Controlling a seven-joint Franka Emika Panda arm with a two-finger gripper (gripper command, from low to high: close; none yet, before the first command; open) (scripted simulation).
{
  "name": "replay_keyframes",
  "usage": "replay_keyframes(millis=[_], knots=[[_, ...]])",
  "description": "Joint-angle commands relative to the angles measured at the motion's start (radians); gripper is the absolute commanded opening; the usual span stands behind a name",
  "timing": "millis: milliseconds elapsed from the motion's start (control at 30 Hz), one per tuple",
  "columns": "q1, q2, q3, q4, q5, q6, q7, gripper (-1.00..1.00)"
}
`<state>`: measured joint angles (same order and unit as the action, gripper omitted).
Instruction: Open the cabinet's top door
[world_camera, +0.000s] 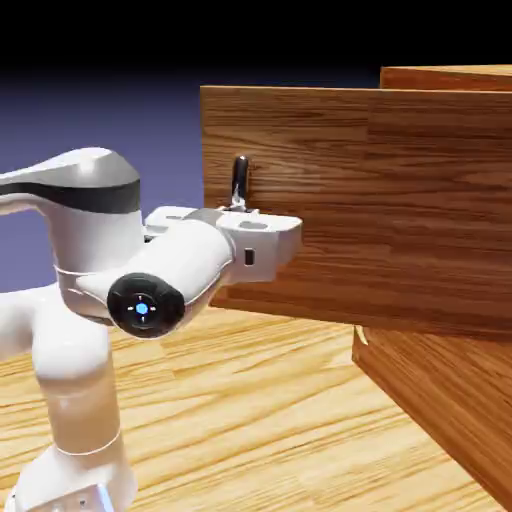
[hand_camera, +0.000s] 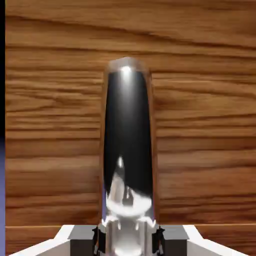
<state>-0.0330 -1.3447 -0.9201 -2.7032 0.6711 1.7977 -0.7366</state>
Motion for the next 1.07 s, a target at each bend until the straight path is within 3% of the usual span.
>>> replay_keyframes(millis=[0,467,1033], knots=[[0.019,0.010,-0.032,0.036,-0.025,-0.041,0.001,-1.00],[0.373,0.066,-0.327,0.544,-0.223,-0.493,0.048,-1.00],[0.829,0.020,-0.483,1.160,-0.285,-0.914,0.171,-1.00]])
